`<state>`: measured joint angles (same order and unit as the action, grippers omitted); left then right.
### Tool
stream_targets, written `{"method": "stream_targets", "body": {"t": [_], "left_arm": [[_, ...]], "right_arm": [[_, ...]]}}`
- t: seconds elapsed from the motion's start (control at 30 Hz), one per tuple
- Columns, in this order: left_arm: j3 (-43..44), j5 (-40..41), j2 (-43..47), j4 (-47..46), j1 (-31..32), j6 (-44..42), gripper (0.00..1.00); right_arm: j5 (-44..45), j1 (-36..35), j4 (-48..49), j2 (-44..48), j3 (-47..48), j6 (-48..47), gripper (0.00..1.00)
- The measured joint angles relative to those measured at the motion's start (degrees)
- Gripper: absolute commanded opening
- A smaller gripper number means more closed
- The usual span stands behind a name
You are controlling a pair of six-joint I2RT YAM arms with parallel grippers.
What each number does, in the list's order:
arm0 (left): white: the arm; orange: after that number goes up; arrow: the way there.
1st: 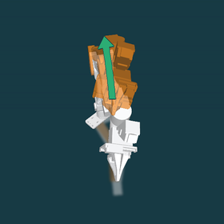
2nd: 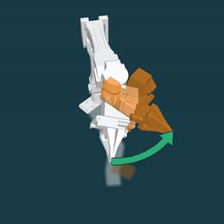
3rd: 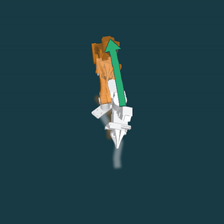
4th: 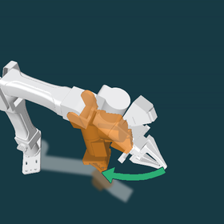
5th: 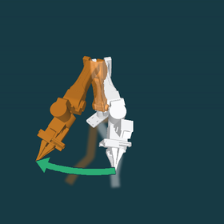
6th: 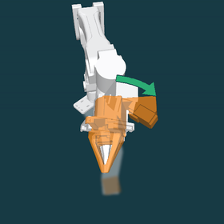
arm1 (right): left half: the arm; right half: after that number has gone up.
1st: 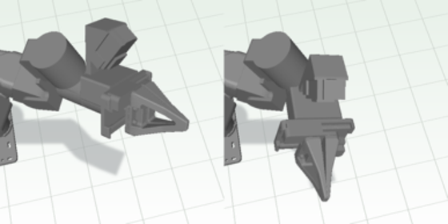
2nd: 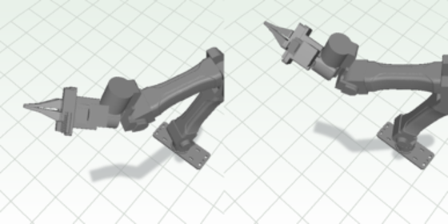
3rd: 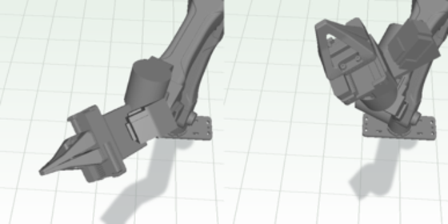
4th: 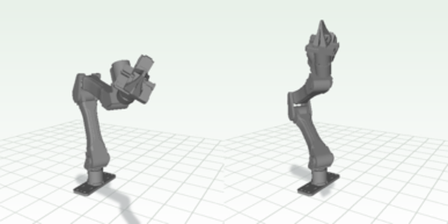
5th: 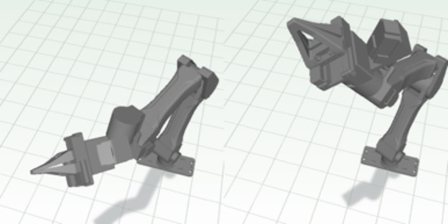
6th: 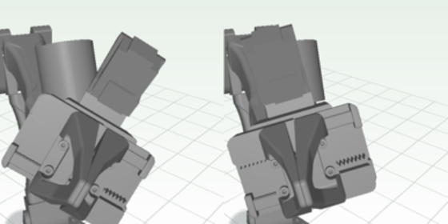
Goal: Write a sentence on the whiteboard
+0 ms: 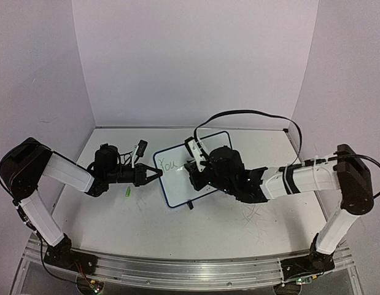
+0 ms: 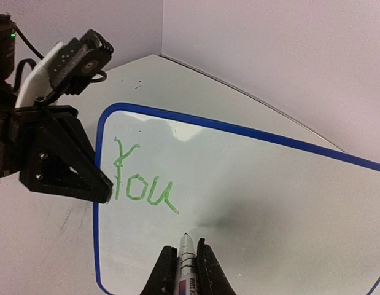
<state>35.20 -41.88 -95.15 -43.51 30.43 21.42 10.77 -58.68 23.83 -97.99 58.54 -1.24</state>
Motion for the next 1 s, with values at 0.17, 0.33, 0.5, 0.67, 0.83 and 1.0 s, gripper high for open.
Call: {"method": "stream_targets", "body": {"t": [0.17, 0.33, 0.5, 0.67, 0.83, 1.0], "left_arm": [[0.0, 0.02, 0.0, 0.0, 0.0, -0.03, 0.0], [0.0, 0.09, 0.0, 0.26, -0.02, -0.3, 0.0], [0.07, 0.82, 0.43, 1.18, -0.06, -0.03, 0.0], [0.11, 1.63, 1.11, 2.47, 0.0, -0.06, 0.0], [0.51, 1.58, 1.16, 3.3, 0.0, -0.19, 0.0], [0.7, 1.54, 1.16, 3.61, 0.0, -0.39, 0.0]], "right_arm": [[-5.48, 1.52, 1.3, 7.84, -1.56, 0.02, 0.0], [-8.29, 3.6, 2.6, 8.07, -1.33, -0.23, 0.0], [-9.11, 4.16, 0.96, 4.97, 0.94, -0.51, 0.0], [-10.59, 4.12, -1.45, 1.62, 5.38, -0.87, 0.0], [-10.62, 4.12, -3.7, 1.04, 8.4, -1.97, 0.0], [-8.48, 4.12, -5.03, 1.12, 8.23, -3.65, 0.0]]}}
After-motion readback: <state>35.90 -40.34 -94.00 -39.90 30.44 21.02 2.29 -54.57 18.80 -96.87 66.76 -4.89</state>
